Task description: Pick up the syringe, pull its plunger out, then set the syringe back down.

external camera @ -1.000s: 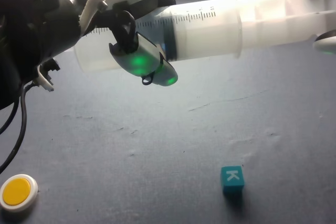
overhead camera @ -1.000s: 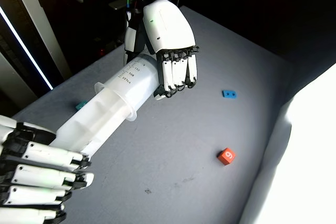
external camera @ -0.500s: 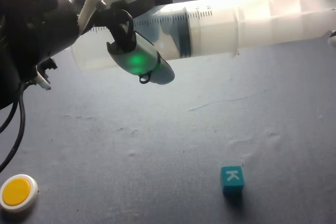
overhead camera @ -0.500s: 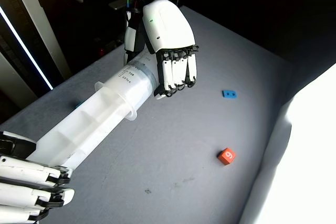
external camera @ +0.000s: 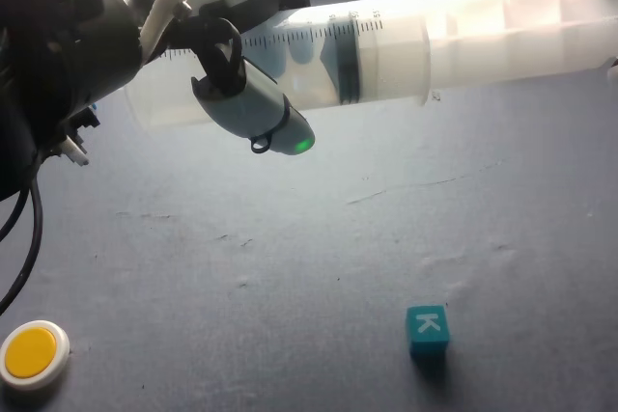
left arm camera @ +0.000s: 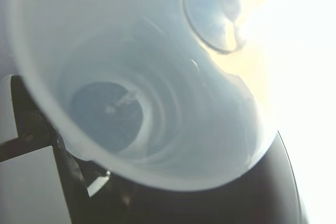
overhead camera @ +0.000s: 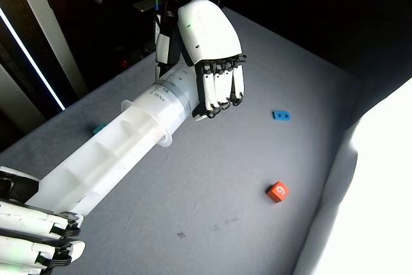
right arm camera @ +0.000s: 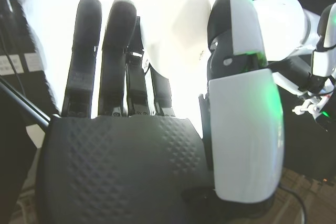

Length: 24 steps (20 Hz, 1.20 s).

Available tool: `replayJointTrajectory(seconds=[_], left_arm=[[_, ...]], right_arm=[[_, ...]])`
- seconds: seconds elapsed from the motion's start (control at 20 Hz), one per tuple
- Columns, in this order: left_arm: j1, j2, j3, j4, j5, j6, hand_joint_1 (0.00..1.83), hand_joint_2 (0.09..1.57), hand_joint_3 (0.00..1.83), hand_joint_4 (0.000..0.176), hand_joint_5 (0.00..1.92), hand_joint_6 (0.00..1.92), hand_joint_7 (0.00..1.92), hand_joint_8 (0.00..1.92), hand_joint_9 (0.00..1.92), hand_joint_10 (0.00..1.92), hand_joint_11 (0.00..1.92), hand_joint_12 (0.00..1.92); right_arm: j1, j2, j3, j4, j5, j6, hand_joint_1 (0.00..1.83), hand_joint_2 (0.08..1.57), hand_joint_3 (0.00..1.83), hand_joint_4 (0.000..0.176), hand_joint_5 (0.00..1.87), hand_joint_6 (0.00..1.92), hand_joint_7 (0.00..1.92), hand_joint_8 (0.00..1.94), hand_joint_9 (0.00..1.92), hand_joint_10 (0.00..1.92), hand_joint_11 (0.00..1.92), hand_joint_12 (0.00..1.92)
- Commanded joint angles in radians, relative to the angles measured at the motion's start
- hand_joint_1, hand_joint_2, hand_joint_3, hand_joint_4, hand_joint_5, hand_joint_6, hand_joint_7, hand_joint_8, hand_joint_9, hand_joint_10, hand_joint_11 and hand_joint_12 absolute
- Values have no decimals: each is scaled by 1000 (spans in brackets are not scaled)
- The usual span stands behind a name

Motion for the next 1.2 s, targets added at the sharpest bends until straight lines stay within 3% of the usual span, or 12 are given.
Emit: replayJointTrajectory(seconds=[0.0,0.35,0.4,0.45,0.5,0.55,0.6,0.7,0.75,0.9,0.95,1.15], left_arm=[[-9,14,8,62,-32,7,1143,1250,1,0,679,1370,795,1374,616,1111,340,1521],[-10,14,6,62,-32,7,1160,1246,1,0,666,1344,820,1378,637,1108,349,1497],[-10,14,6,62,-32,7,1156,1249,1,0,664,1350,812,1388,634,1110,343,1497],[-10,14,6,62,-32,7,1153,1250,0,0,677,1336,801,1404,625,1140,342,1503],[-10,14,6,62,-32,7,1153,1250,0,0,679,1333,799,1408,623,1147,341,1505],[-10,14,6,62,-32,7,1153,1241,0,0,704,1315,807,1374,633,1129,352,1496],[-9,14,5,62,-32,7,1153,1238,0,0,709,1311,809,1366,640,1120,359,1492],[-8,14,5,62,-32,7,1148,1245,2,0,697,1318,794,1396,633,1110,346,1490],[-8,14,5,62,-32,7,1151,1251,1,0,690,1306,785,1434,626,1137,343,1494],[-9,14,7,62,-32,7,1154,1244,0,0,698,1303,803,1401,634,1144,362,1497],[-10,15,7,59,-32,7,1152,1244,0,0,697,1317,800,1393,639,1120,356,1471],[-15,18,12,59,-32,7,1149,1265,0,0,649,1350,781,1453,609,1150,329,1504]], right_arm=[[11,16,2,-12,117,-2,1311,1281,2,0,687,1445,619,1511,606,1597,378,1543],[9,14,0,-28,117,7,1304,1297,0,0,668,1433,603,1540,561,1673,310,1569],[9,14,0,-28,117,7,1081,1240,0,0,372,1016,403,1069,360,1251,137,1541],[8,14,0,-28,117,7,1026,1178,0,0,305,673,374,705,294,964,42,1456],[8,14,-1,-28,117,7,1008,1163,0,0,337,495,415,520,306,843,27,1420],[8,14,-1,-28,117,7,867,1125,0,0,239,219,348,209,253,474,5,1134],[8,14,-2,-28,117,7,833,1115,0,0,247,90,364,73,296,275,0,1041],[8,14,-3,-28,117,7,765,1047,0,0,142,5,247,3,246,59,0,789],[7,14,-3,-28,117,7,683,977,0,0,28,0,108,15,120,21,0,488],[6,13,-3,-31,117,7,573,873,0,0,0,0,54,2,63,1,0,257],[6,13,-3,-31,117,8,492,770,0,0,0,0,1,0,2,0,0,58],[5,13,-3,-32,117,10,422,695,0,0,0,0,0,0,0,0,0,0]])
